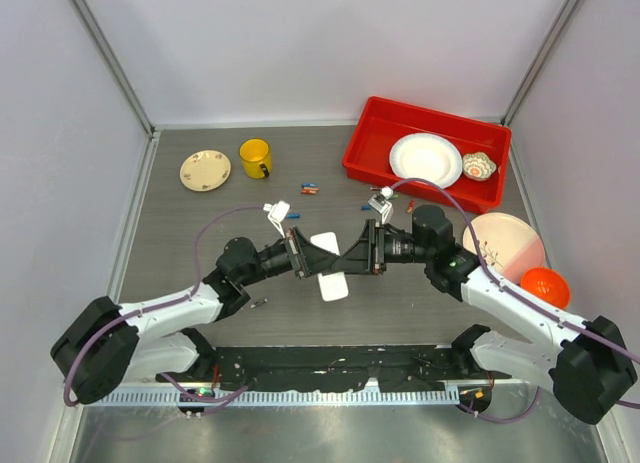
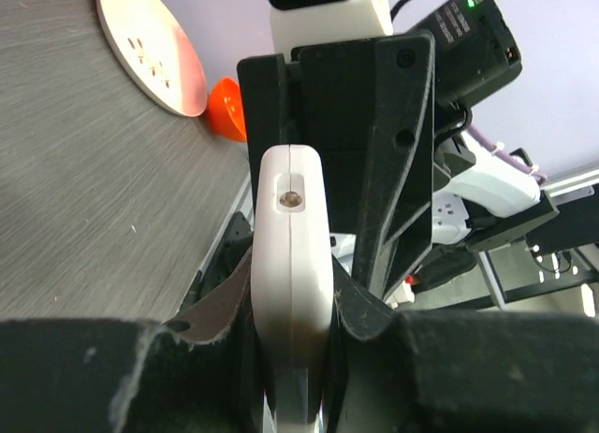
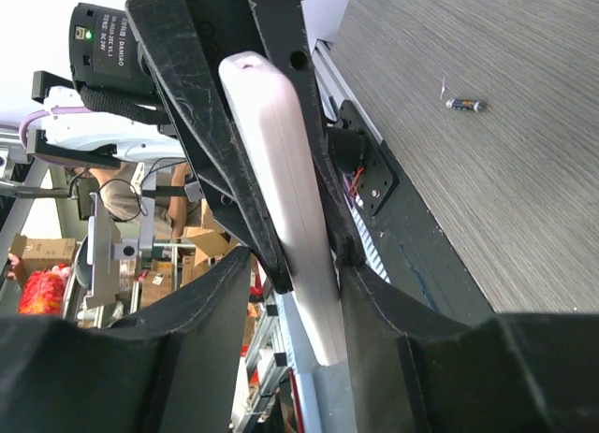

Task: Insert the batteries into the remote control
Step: Load the battery cover into the remote control.

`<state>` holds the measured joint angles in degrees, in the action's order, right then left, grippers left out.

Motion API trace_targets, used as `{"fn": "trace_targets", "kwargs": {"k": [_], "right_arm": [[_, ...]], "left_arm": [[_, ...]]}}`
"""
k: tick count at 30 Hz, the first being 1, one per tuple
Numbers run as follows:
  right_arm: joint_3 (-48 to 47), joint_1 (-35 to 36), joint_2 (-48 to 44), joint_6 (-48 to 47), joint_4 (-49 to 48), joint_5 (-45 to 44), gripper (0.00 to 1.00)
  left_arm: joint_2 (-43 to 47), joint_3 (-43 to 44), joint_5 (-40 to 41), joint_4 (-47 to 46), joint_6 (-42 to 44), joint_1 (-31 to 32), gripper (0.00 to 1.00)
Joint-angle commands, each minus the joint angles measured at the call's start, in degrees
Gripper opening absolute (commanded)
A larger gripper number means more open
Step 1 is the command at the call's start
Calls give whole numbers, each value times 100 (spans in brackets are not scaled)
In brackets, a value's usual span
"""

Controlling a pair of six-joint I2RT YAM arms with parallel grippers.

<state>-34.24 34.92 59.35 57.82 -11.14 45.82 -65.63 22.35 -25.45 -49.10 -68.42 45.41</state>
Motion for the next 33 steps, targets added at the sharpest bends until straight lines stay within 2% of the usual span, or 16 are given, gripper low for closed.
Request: {"fn": "trace_targets", "kwargs": {"k": [1,9,15,18,22,26,29,33], "right_arm": [[-514,-319,-73,-8,-934,-856,49],[-558,-310,-275,-904,295,-75,57],[-171,-179,-451,-861,165,137,56],[-22,-21,-416,-597,-291,347,56],[136,50,-503,-517,-468,209,62],[338,42,-889,-553,-451,-161,70],[392,50,-961,-588,-319,-346,71],[427,50,-891,-711,-126,-364,71]], "left_arm": [[225,-46,-1481,427,215,425,0],[594,-81,-848,779,488,372,0],[481,-178,-373,333,383,364,0],[314,-170,-303,69,251,363,0],[33,-231,-13,-248,154,363,0],[-64,-354,872,-328,206,346,0],[-187,-372,1164,-380,198,276,0],[-363,-267,1122,-504,119,144,0]]}}
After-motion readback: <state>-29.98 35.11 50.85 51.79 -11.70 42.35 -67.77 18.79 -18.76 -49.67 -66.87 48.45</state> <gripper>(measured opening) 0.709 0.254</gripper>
